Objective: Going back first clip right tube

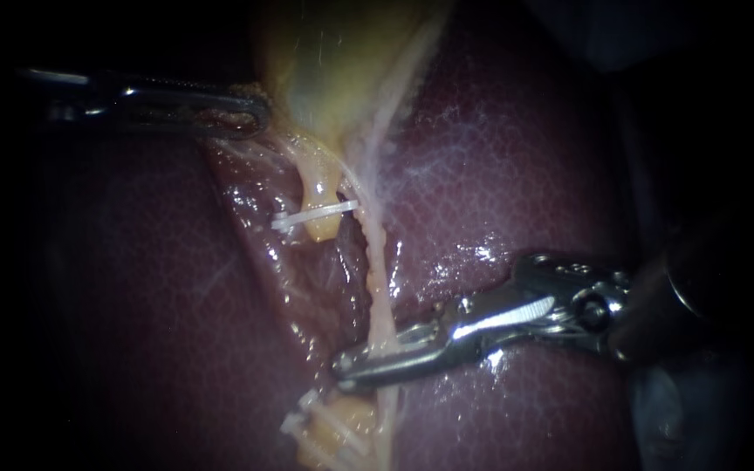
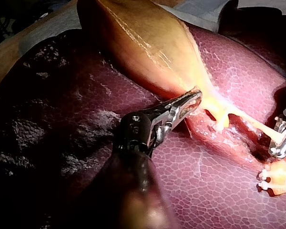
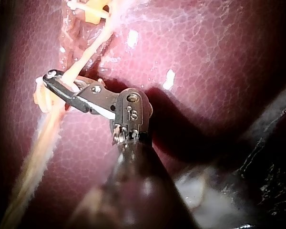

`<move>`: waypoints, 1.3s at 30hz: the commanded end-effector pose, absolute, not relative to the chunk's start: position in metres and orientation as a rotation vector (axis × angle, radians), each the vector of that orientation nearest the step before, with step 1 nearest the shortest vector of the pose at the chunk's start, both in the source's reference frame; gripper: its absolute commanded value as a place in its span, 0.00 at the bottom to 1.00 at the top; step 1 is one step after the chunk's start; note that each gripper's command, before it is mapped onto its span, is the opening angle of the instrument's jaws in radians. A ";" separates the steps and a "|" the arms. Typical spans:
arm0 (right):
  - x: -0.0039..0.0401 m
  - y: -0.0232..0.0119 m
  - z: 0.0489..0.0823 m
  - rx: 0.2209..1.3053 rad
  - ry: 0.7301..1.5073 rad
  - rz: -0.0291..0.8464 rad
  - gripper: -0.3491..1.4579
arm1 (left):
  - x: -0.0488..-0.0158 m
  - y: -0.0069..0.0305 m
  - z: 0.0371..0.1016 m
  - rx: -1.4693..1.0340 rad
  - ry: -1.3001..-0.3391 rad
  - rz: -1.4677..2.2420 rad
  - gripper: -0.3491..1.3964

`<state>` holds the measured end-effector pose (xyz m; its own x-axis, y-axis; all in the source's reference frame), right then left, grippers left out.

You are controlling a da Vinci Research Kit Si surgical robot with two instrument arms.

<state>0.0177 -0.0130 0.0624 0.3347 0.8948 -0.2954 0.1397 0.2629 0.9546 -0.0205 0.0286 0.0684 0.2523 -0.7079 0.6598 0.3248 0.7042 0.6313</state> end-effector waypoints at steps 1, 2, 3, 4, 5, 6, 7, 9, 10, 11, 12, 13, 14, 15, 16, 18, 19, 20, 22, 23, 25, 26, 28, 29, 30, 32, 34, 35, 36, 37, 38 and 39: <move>0.0178 -0.0130 0.0624 1.208 1.127 0.694 0.02 | -0.0205 0.0286 0.0684 0.407 -1.108 -0.729 0.00; 0.0178 -0.0129 0.0624 1.207 1.127 0.695 0.05 | -0.0205 0.0286 0.0684 0.407 -1.108 -0.729 0.00; 0.0179 -0.0130 0.0625 1.207 1.127 0.695 0.10 | -0.0205 0.0286 0.0684 0.406 -1.108 -0.729 0.00; 0.0180 -0.0130 0.0626 1.206 1.127 0.694 0.18 | -0.0205 0.0286 0.0684 0.406 -1.108 -0.729 0.00; 0.0181 -0.0131 0.0627 1.205 1.128 0.694 0.23 | -0.0205 0.0286 0.0684 0.406 -1.108 -0.729 0.00; 0.0183 -0.0132 0.0628 1.204 1.128 0.694 0.31 | -0.0205 0.0286 0.0684 0.406 -1.108 -0.729 0.00; 0.0186 -0.0133 0.0629 1.202 1.128 0.695 0.37 | -0.0205 0.0286 0.0684 0.406 -1.108 -0.729 0.00; 0.0192 -0.0134 0.0631 1.191 1.135 0.687 0.43 | -0.0205 0.0286 0.0684 0.406 -1.108 -0.729 0.00; 0.0196 -0.0136 0.0633 1.171 1.150 0.664 0.44 | -0.0205 0.0286 0.0684 0.406 -1.108 -0.729 0.00; 0.0198 -0.0137 0.0634 1.155 1.163 0.646 0.45 | -0.0205 0.0286 0.0684 0.406 -1.108 -0.729 0.00; 0.0200 -0.0138 0.0635 1.143 1.170 0.639 0.46 | -0.0205 0.0286 0.0684 0.406 -1.108 -0.729 0.00; 0.0202 -0.0140 0.0637 1.117 1.184 0.630 0.46 | -0.0205 0.0286 0.0684 0.406 -1.108 -0.729 0.00; 0.0202 -0.0141 0.0638 1.090 1.197 0.620 0.47 | -0.0205 0.0286 0.0684 0.406 -1.108 -0.729 0.00; 0.0202 -0.0142 0.0639 1.059 1.211 0.616 0.47 | -0.0205 0.0286 0.0684 0.406 -1.108 -0.729 0.00; 0.0202 -0.0143 0.0640 1.017 1.227 0.604 0.47 | -0.0205 0.0286 0.0684 0.406 -1.108 -0.729 0.00; 0.0202 -0.0145 0.0641 0.954 1.252 0.561 0.47 | -0.0205 0.0286 0.0684 0.406 -1.108 -0.729 0.00; 0.0201 -0.0145 0.0640 0.928 1.248 0.547 0.47 | -0.0205 0.0286 0.0684 0.406 -1.108 -0.729 0.00; 0.0201 -0.0146 0.0639 0.899 1.240 0.522 0.47 | -0.0205 0.0286 0.0684 0.406 -1.108 -0.729 0.00; 0.0198 -0.0148 0.0636 0.831 1.215 0.453 0.47 | -0.0205 0.0286 0.0684 0.407 -1.108 -0.729 0.00; 0.0196 -0.0148 0.0633 0.803 1.208 0.421 0.47 | -0.0205 0.0286 0.0684 0.407 -1.108 -0.729 0.00; 0.0191 -0.0148 0.0628 0.758 1.192 0.366 0.47 | -0.0205 0.0286 0.0684 0.407 -1.108 -0.729 0.00; 0.0186 -0.0147 0.0624 0.729 1.184 0.326 0.47 | -0.0205 0.0286 0.0684 0.407 -1.108 -0.729 0.00; 0.0179 -0.0146 0.0617 0.675 1.169 0.277 0.47 | -0.0205 0.0286 0.0684 0.407 -1.108 -0.729 0.00; 0.0173 -0.0144 0.0613 0.624 1.168 0.259 0.47 | -0.0204 0.0286 0.0684 0.407 -1.109 -0.729 0.00; 0.0168 -0.0142 0.0609 0.588 1.164 0.248 0.47 | -0.0204 0.0286 0.0684 0.407 -1.109 -0.728 0.00; 0.0156 -0.0135 0.0600 0.505 1.170 0.234 0.47 | -0.0204 0.0285 0.0684 0.407 -1.109 -0.728 0.00; 0.0145 -0.0126 0.0591 0.448 1.167 0.219 0.47 | -0.0204 0.0286 0.0684 0.407 -1.109 -0.728 0.00; 0.0137 -0.0118 0.0583 0.415 1.160 0.216 0.47 | -0.0204 0.0286 0.0684 0.407 -1.109 -0.728 0.00; 0.0131 -0.0113 0.0578 0.395 1.156 0.206 0.47 | -0.0204 0.0286 0.0684 0.407 -1.109 -0.728 0.00; 0.0125 -0.0107 0.0573 0.388 1.152 0.203 0.47 | -0.0204 0.0286 0.0684 0.407 -1.109 -0.728 0.00; 0.0119 -0.0101 0.0569 0.381 1.151 0.200 0.47 | -0.0204 0.0286 0.0684 0.407 -1.109 -0.728 0.00; 0.0111 -0.0093 0.0562 0.382 1.157 0.180 0.47 | -0.0204 0.0286 0.0684 0.407 -1.109 -0.728 0.00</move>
<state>0.0105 -0.0088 0.0558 0.3970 0.3265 -0.8578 0.0636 0.9225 0.3806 -0.0204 0.0286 0.0684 0.2525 -0.7079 0.6596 0.3250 0.7042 0.6313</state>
